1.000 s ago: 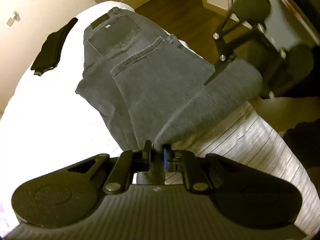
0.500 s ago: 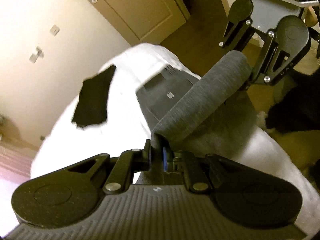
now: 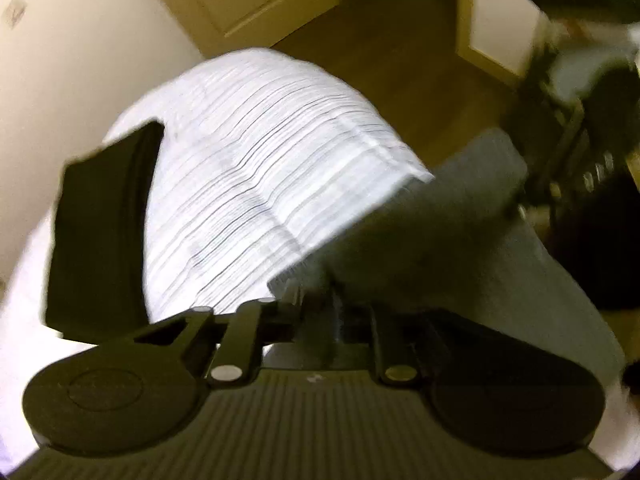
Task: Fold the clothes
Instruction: 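Lift the folded jeans with both grippers and fold them over again, then open the left gripper while the right gripper holds a jeans corner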
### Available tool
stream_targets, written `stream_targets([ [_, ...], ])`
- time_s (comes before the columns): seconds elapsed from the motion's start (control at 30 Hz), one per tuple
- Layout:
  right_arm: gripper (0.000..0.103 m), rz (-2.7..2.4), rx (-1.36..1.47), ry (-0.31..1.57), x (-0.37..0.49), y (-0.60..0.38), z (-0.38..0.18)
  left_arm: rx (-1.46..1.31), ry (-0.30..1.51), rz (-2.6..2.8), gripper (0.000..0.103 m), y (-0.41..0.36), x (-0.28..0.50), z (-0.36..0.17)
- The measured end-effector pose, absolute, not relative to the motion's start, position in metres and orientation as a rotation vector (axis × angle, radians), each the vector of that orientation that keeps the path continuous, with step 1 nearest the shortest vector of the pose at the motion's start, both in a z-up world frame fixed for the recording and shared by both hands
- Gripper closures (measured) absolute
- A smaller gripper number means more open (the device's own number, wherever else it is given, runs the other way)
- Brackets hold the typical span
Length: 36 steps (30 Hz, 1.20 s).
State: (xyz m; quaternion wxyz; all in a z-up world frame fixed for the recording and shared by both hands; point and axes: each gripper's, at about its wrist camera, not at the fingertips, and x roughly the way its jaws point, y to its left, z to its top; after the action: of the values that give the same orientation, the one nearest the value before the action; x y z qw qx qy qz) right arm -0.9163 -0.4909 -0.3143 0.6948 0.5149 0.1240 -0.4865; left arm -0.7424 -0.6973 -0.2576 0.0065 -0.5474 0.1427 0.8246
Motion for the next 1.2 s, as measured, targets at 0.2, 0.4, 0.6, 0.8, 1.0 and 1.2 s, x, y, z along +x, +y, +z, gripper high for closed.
stream_targets([
  [0.2, 0.085, -1.067, 1.359, 0.193, -0.952, -0.497, -0.354, -1.741, -0.026, 2.770, 0.074, -0.750, -0.730, -0.254],
  [0.4, 0.063, -1.115, 1.470, 0.094, -0.968, -0.494, -0.348, -1.801, -0.286, 2.781, 0.074, -0.765, -0.724, -0.279],
  [0.6, 0.081, -1.202, 1.499, 0.075, -0.982, -0.491, -0.343, -1.850, -0.554, 2.771, 0.095, -0.781, -0.718, -0.304],
  [0.8, 0.084, -1.178, 1.595, 0.000, -0.994, -0.503, -0.363, -1.886, -0.569, 2.778, 0.099, -0.785, -0.724, -0.321],
  [1.0, 0.063, -1.162, 1.642, 0.018, -1.007, -0.506, -0.378, -1.944, -0.577, 2.771, 0.095, -0.787, -0.731, -0.334],
  [1.2, 0.063, -1.267, 1.435, 0.147, -1.009, -0.509, -0.323, -1.892, -0.694, 2.873, 0.087, -0.793, -0.687, -0.292],
])
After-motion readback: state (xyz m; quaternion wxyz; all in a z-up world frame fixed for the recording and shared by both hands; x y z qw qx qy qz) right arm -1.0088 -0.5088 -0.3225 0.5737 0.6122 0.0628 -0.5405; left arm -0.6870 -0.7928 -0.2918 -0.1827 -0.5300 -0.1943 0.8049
